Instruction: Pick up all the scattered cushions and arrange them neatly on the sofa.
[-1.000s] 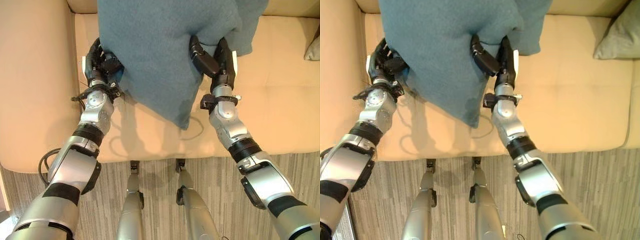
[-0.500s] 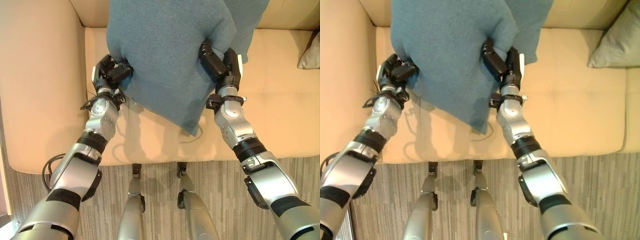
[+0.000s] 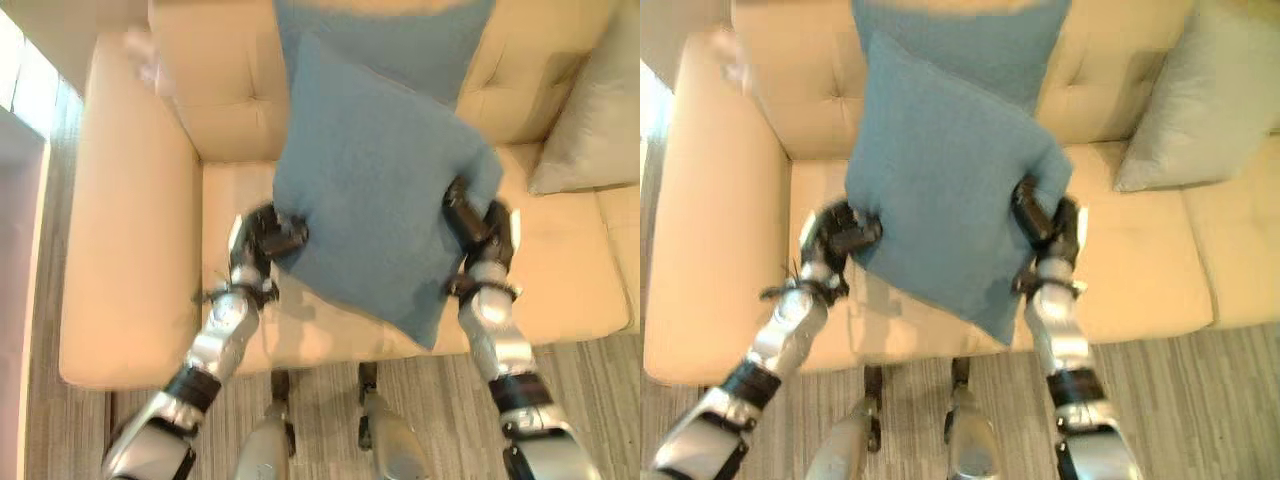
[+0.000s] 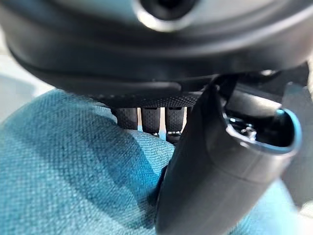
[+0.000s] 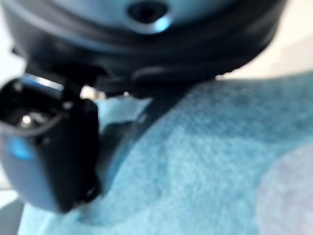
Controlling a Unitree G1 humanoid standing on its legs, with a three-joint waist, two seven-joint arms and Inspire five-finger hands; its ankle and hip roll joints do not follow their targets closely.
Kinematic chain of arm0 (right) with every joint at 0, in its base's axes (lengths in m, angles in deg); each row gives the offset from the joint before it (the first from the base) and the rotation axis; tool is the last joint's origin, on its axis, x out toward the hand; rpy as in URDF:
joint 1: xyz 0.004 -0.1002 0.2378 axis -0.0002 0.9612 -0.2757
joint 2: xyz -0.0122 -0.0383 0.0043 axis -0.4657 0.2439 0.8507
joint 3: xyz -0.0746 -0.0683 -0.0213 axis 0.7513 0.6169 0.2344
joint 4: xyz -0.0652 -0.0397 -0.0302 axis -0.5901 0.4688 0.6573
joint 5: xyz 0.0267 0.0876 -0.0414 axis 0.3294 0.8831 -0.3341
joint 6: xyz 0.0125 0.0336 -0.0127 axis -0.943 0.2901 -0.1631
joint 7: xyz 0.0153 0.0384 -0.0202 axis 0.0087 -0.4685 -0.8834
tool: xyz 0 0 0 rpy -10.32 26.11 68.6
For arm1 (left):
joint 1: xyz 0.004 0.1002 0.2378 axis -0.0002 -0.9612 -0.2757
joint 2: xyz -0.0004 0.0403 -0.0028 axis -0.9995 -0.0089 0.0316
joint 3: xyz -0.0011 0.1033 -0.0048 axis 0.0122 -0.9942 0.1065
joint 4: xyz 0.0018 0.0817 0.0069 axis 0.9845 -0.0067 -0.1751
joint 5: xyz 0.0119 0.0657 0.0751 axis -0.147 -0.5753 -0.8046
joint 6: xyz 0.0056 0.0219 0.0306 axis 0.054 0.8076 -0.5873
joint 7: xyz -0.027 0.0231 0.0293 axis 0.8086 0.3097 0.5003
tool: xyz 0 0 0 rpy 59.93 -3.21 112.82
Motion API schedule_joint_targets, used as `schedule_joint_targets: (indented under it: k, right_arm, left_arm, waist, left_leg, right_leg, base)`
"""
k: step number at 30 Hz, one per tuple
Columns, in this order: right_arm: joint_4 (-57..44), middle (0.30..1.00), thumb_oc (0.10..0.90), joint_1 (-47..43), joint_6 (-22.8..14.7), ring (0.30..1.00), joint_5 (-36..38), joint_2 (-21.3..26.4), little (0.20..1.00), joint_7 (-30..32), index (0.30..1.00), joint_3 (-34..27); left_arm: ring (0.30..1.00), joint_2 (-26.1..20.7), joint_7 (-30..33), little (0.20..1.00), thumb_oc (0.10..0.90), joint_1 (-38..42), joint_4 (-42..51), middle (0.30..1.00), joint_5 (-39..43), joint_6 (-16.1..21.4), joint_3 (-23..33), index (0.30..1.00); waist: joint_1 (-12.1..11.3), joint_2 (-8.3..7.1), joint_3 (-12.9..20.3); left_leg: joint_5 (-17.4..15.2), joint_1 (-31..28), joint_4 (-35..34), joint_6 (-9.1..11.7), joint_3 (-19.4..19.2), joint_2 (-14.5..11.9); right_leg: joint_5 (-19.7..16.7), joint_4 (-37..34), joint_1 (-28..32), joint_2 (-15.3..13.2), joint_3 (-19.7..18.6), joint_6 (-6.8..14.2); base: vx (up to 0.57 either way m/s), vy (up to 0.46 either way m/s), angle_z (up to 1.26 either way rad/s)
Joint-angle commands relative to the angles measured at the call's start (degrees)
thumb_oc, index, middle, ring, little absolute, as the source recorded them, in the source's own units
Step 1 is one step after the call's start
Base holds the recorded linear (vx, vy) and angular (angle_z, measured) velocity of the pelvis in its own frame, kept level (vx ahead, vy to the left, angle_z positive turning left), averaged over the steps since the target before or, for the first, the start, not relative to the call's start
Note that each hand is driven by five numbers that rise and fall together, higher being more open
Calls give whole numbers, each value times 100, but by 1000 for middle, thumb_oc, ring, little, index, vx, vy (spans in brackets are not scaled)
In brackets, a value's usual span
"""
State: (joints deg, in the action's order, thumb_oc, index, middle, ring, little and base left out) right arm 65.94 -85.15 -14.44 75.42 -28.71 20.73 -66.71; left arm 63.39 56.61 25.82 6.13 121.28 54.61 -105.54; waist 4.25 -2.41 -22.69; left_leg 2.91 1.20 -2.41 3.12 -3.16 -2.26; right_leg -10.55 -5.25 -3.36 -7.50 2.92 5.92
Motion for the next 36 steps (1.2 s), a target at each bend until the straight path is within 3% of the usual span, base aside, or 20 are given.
schedule_joint_targets:
  k: [1, 3, 5, 6, 7, 8, 12, 13, 14, 15, 17, 18, 20, 24, 25, 27, 30, 31, 35, 36]
  right_arm:
    - [-1011, 300, 400, -535, -592, 300, -541, -93, 300, -642, 300, 522]
    - [-1121, 300, 400, -325, -579, 300, -659, -109, 300, -680, 300, 519]
    - [-1129, 300, 400, -318, -575, 300, -661, -114, 300, -680, 300, 517]
    - [-1113, 300, 400, -11, -543, 300, -660, -105, 300, -764, 300, 471]
    - [-1120, 300, 400, 1, -540, 300, -661, -108, 300, -765, 300, 470]
    - [-1115, 300, 400, 243, -537, 300, -704, 9, 300, -827, 300, 470]
    - [-1126, 300, 400, 324, -551, 300, -698, 21, 300, -890, 300, 526]
    - [-1113, 300, 400, 620, -575, 300, -734, 249, 300, -914, 300, 615]
    - [-1113, 300, 400, 619, -575, 300, -734, 253, 300, -914, 300, 615]
    - [-1020, 300, 400, 680, -579, 300, -727, 291, 300, -938, 300, 700]
    - [-1021, 300, 400, 680, -579, 300, -727, 291, 300, -938, 300, 700]
    - [-1001, 300, 400, 715, -569, 300, -750, 337, 300, -954, 300, 714]
    - [-870, 300, 400, 740, -538, 300, -907, 431, 300, -958, 300, 783]
    - [-867, 300, 400, 709, -517, 300, -908, 386, 300, -976, 300, 818]
    - [-745, 300, 400, 451, -515, 300, -1051, 322, 300, -931, 300, 873]
    - [-809, 300, 400, 549, -505, 300, -1092, 279, 300, -936, 300, 760]
    - [-815, 300, 400, 554, -501, 300, -1093, 279, 300, -936, 300, 756]
    - [-883, 300, 400, 759, -478, 300, -1192, 171, 300, -937, 300, 670]
    - [-952, 300, 400, 882, -467, 300, -1196, 143, 300, -937, 300, 666]
    - [-1081, 300, 400, 1028, -486, 300, -1185, 136, 300, -980, 300, 614]
  left_arm:
    - [300, 775, -994, 300, 400, 1438, 1304, 300, -1096, 841, -924, 300]
    - [300, 645, -1073, 300, 400, 1238, 1495, 300, -1241, 788, -979, 300]
    - [300, 640, -1073, 300, 400, 1232, 1500, 300, -1242, 786, -982, 300]
    - [300, 590, -1052, 300, 400, 866, 1635, 300, -1417, 721, -979, 300]
    - [300, 587, -1049, 300, 400, 855, 1643, 300, -1420, 717, -983, 300]
    - [300, 615, -1153, 300, 400, 552, 1638, 300, -1305, 691, -993, 300]
    - [300, 608, -1117, 300, 400, 463, 1583, 300, -1317, 711, -924, 300]
    - [300, 733, -1052, 300, 400, 264, 1446, 300, -1310, 727, -869, 300]
    - [300, 738, -1052, 300, 400, 267, 1443, 300, -1311, 729, -867, 300]
    - [300, 778, -975, 300, 400, 206, 1357, 300, -1322, 757, -807, 300]
    - [300, 778, -975, 300, 400, 206, 1358, 300, -1322, 757, -806, 300]
    - [300, 783, -1012, 300, 400, 107, 1356, 300, -1287, 763, -786, 300]
    - [300, 790, -1016, 300, 400, -74, 1267, 300, -1379, 798, -810, 300]
    - [300, 808, -1015, 300, 400, -105, 1263, 300, -1386, 795, -810, 300]
    - [300, 915, -987, 300, 400, -135, 1147, 300, -1500, 807, -818, 300]
    - [300, 999, -951, 300, 400, -82, 974, 300, -1519, 796, -811, 300]
    - [300, 1001, -951, 300, 400, -80, 968, 300, -1519, 800, -815, 300]
    - [300, 1042, -870, 300, 400, -90, 808, 300, -1720, 794, -854, 300]
    - [300, 1019, -889, 300, 400, -87, 755, 300, -1760, 798, -905, 300]
    - [300, 1024, -834, 300, 400, -36, 676, 300, -1861, 762, -924, 300]
  waist:
    - [206, 247, 1168]
    - [35, 315, 1209]
    - [36, 300, 1225]
    - [-112, 305, 1500]
    - [-128, 300, 1522]
    - [-155, 323, 1561]
    - [-188, 361, 1608]
    - [-180, 415, 1502]
    - [-177, 431, 1527]
    - [-141, 373, 1457]
    - [-134, 377, 1481]
    - [-96, 365, 1498]
    - [88, 618, 1666]
    - [133, 681, 1686]
    - [289, 735, 1652]
    - [381, 656, 1582]
    - [373, 650, 1586]
    - [437, 632, 1325]
    - [431, 653, 1175]
    - [388, 796, 1156]
  left_leg:
    - [-1044, 127, 846, -121, -354, -214]
    - [-893, 104, 783, -103, -570, -373]
    - [-864, 114, 762, -106, -573, -358]
    - [-636, 205, 682, -60, -779, -513]
    - [-614, 214, 662, -61, -796, -511]
    - [-330, 268, 519, 72, -719, -649]
    - [-63, 312, 393, 186, -729, -780]
    - [601, 495, -66, 506, -290, -960]
    - [619, 533, -71, 510, -281, -974]
    - [161, 452, 378, 403, 305, -592]
    - [167, 492, 390, 402, 315, -592]
    - [-149, 344, 566, 344, 433, -400]
    - [-866, -417, 1345, 226, 884, 316]
    - [-937, -528, 1465, 179, 1168, 551]
    - [-1635, -826, 1015, -306, 1772, 1077]
    - [-1740, -727, 879, -433, 1724, 1240]
    - [-1742, -714, 891, -436, 1718, 1249]
    - [-1508, -579, 695, -532, 1122, 1204]
    - [-1317, -417, 641, -519, 811, 1082]
    - [-1136, -332, 426, -525, 281, 832]
  right_leg:
    - [252, 328, -590, -317, 399, 829]
    - [613, 786, -295, -568, 883, 609]
    - [603, 784, -314, -581, 879, 608]
    - [831, 1251, 337, -800, 813, 610]
    - [815, 1243, 312, -800, 796, 607]
    - [1370, 1035, 462, -434, 446, 488]
    - [1456, 882, 483, -286, 434, 412]
    - [1591, 830, 288, 56, 473, 158]
    - [1574, 825, 254, 71, 478, 151]
    - [1422, 792, 82, 74, 400, 125]
    - [1406, 783, 57, 75, 408, 124]
    - [1343, 716, 6, 87, 341, 112]
    - [923, 466, -293, 301, -103, 163]
    - [752, 454, -463, 381, -277, 201]
    - [261, 421, -1064, 567, -648, 413]
    - [119, 247, -1228, 522, -617, 602]
    - [111, 238, -1232, 517, -625, 607]
    - [153, 110, -1357, 305, -132, 839]
    - [530, 511, -1284, 108, 134, 650]
    - [899, 1349, -968, -255, 641, 408]
  base:
    - [-503, -266, -40]
    - [-360, -219, -60]
    - [-126, -190, -107]
    - [-187, -338, -51]
    - [-304, -618, -69]
    - [-119, -283, -69]
    - [-159, -328, -36]
    - [-358, -468, -33]
    - [-599, -649, -13]
    - [-250, -183, -14]
    - [-168, -127, -44]
    - [-250, -143, -40]
    - [-404, -135, -69]
    - [-261, 0, -82]
    - [-534, 14, -35]
    - [-554, 60, -50]
    - [-250, 18, -34]
    - [-613, -15, -32]
    - [-395, -39, -101]
    - [-413, -66, -80]
